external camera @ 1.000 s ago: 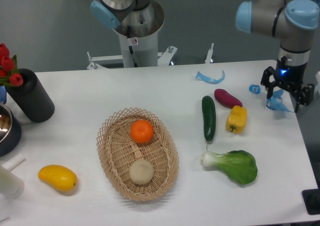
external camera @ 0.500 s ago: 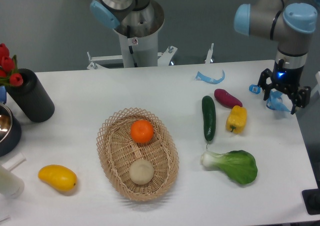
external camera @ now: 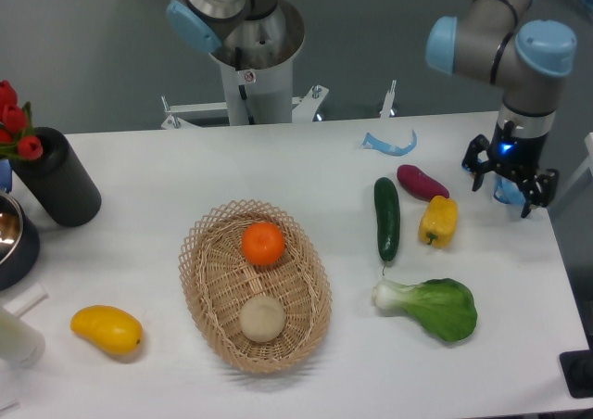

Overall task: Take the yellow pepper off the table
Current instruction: 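Move the open gripper over the yellow bell pepper and lower it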

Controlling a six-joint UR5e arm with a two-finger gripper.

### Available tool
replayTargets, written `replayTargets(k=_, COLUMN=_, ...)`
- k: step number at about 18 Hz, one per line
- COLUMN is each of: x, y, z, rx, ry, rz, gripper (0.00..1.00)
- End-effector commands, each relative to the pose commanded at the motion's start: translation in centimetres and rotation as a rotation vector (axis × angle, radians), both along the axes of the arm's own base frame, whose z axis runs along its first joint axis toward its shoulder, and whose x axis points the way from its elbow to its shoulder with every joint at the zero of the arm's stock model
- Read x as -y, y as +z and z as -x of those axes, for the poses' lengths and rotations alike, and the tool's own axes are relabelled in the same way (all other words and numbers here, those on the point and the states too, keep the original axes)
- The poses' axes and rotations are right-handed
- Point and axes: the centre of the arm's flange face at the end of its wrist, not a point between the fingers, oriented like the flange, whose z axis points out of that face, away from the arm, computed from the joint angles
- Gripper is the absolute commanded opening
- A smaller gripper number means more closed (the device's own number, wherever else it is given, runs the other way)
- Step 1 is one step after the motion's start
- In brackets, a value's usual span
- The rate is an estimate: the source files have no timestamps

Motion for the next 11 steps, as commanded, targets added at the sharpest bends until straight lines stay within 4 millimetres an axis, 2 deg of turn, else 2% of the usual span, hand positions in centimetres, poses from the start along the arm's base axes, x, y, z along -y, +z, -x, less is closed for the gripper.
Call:
replayTargets(k=1, x=-0.9, y=-0.1, z=-0.5, rx=0.026, ry=0.077, rz=-0.012, gripper=1.00)
replayTargets(k=5, x=-2.0, y=0.1, z=-1.1, rx=0.061, ry=0.212, rz=-0.037, gripper=1.00)
replayTargets(k=11, x=-2.5, y=-1.5, z=-2.6, rx=0.103, ry=0.225, rz=-0.028, gripper=1.00)
